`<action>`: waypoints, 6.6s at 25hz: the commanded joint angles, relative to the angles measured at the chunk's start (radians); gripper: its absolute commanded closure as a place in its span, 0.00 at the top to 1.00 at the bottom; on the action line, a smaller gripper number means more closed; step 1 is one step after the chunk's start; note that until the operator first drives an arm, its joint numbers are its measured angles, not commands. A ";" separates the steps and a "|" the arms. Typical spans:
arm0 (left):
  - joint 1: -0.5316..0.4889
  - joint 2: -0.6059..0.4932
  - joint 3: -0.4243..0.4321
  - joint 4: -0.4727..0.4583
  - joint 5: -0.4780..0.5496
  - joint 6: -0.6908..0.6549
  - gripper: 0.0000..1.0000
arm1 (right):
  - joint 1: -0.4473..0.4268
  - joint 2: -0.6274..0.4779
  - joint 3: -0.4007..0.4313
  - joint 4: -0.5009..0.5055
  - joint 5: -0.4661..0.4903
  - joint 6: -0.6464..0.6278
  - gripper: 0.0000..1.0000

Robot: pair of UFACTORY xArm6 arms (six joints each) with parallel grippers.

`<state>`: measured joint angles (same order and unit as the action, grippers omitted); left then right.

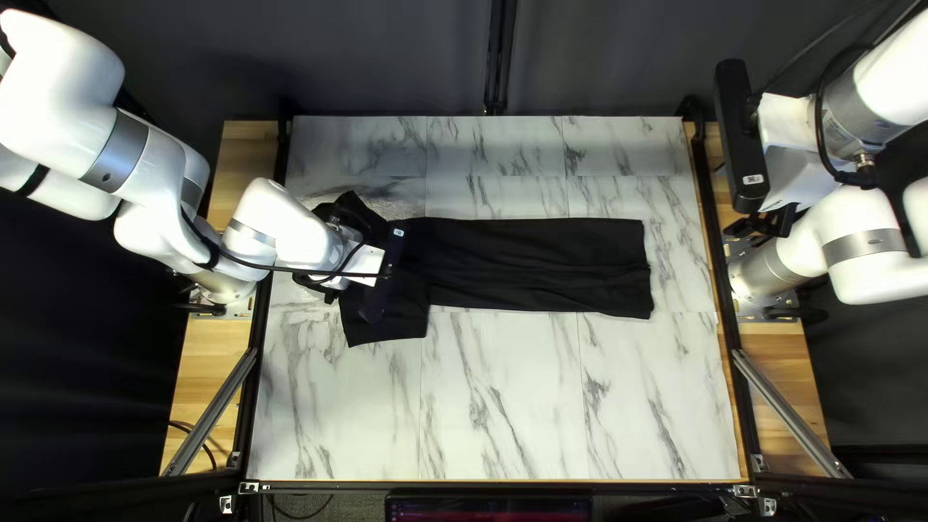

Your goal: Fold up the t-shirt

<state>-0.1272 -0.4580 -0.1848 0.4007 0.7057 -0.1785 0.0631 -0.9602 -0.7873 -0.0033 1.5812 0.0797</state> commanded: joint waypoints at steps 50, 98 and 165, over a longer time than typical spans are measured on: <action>0.050 0.019 -0.017 0.015 -0.013 0.036 0.59 | 0.000 0.000 0.000 0.000 0.000 0.000 1.00; -0.312 -0.045 -0.231 0.004 0.378 -0.162 0.06 | 0.000 0.000 0.000 0.000 0.000 0.000 1.00; -0.348 0.369 -0.345 0.031 0.058 -0.374 0.98 | 0.000 0.000 0.000 0.000 0.000 0.000 1.00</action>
<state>-0.4799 -0.1304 -0.5061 0.4169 0.7708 -0.5276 0.0631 -0.9602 -0.7873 -0.0033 1.5812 0.0797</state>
